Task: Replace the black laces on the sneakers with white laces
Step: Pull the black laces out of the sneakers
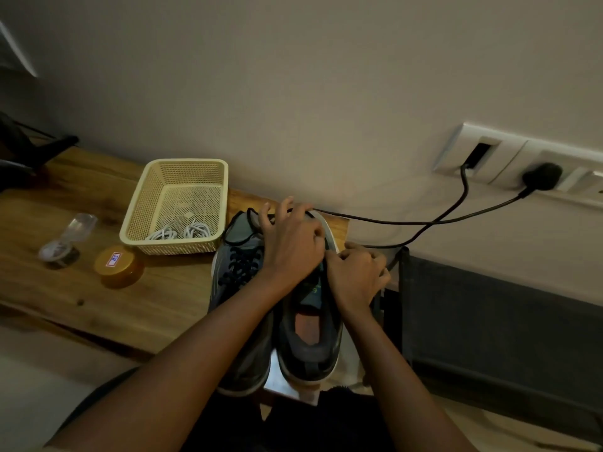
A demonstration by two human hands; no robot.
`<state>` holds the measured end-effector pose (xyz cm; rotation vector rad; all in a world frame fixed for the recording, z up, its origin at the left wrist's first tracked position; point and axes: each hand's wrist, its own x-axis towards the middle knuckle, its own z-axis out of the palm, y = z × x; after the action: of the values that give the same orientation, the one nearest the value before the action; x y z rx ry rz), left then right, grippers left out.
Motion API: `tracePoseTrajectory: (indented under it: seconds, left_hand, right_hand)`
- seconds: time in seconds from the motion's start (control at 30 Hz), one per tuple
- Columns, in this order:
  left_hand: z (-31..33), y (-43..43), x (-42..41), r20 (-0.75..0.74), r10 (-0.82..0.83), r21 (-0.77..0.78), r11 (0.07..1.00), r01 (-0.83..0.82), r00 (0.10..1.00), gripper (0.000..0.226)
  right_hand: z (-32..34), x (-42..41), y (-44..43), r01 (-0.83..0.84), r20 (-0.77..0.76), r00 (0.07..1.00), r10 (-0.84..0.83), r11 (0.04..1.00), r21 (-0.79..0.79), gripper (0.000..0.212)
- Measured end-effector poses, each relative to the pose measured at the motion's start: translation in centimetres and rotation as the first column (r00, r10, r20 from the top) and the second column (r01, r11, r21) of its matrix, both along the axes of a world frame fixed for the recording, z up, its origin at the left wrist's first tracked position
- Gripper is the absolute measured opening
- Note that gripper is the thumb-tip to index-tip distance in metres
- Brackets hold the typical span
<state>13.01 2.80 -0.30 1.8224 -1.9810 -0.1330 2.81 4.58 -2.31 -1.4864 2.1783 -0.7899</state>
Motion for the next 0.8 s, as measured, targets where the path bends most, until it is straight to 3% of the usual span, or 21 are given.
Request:
tracePoseTrajectory:
  seconds: [0.13, 0.33, 0.5, 0.6, 0.7, 0.8]
  left_hand:
    - [-0.25, -0.04, 0.04, 0.114, 0.018, 0.198, 0.979, -0.040, 0.993, 0.018]
    - [-0.56, -0.42, -0.21, 0.103, 0.035, 0.201, 0.978, -0.055, 0.994, 0.017]
    - [-0.61, -0.68, 0.19, -0.163, 0.246, -0.042, 0.966, -0.256, 0.955, 0.011]
    - [-0.77, -0.38, -0.21, -0.355, 0.336, 0.004, 0.934, -0.358, 0.872, 0.007]
    - [-0.65, -0.63, 0.10, -0.332, 0.276, 0.033, 0.959, -0.281, 0.902, 0.006]
    - [-0.09, -0.78, 0.75, -0.232, 0.102, -0.018, 0.994, -0.109, 0.967, 0.012]
  right_hand:
    - [-0.04, -0.03, -0.07, -0.003, 0.000, 1.000, 0.003, 1.000, -0.006, 0.023]
    - [-0.39, 0.29, 0.12, 0.023, -0.028, 0.999, -0.024, 0.999, -0.030, 0.022]
    - [-0.32, 0.44, 0.24, 0.060, 0.018, 0.998, -0.059, 0.997, -0.045, 0.020]
    - [-0.33, 0.72, 0.21, 0.050, 0.003, 0.999, -0.050, 0.997, -0.052, 0.020]
    - [-0.36, 0.80, 0.30, 0.038, 0.008, 0.999, -0.038, 0.998, -0.049, 0.019]
    - [-0.31, 0.51, 0.29, 0.065, 0.047, 0.997, -0.062, 0.996, -0.057, 0.019]
